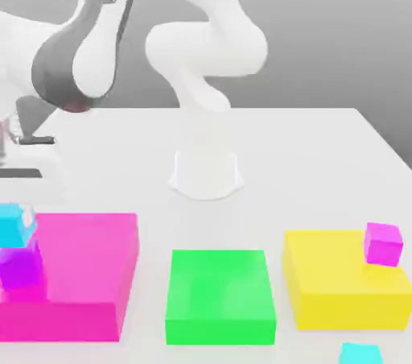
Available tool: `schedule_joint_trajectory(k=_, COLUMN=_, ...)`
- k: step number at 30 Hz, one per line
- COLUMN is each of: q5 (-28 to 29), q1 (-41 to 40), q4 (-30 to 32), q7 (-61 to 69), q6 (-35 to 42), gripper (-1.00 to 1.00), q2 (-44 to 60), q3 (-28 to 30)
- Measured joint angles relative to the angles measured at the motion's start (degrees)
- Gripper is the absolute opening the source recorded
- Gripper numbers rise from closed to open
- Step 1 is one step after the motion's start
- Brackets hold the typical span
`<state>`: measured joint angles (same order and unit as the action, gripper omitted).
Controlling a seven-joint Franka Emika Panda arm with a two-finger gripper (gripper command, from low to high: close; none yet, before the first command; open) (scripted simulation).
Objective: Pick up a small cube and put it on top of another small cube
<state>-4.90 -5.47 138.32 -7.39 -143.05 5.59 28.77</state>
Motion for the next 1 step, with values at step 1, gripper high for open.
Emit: schedule_joint_trajectory(k=1, q5=0.00, q1=0.00, q4=0.00, q7=0.00, q6=0.00, gripper=1.00, q2=0.00, q3=0.00)
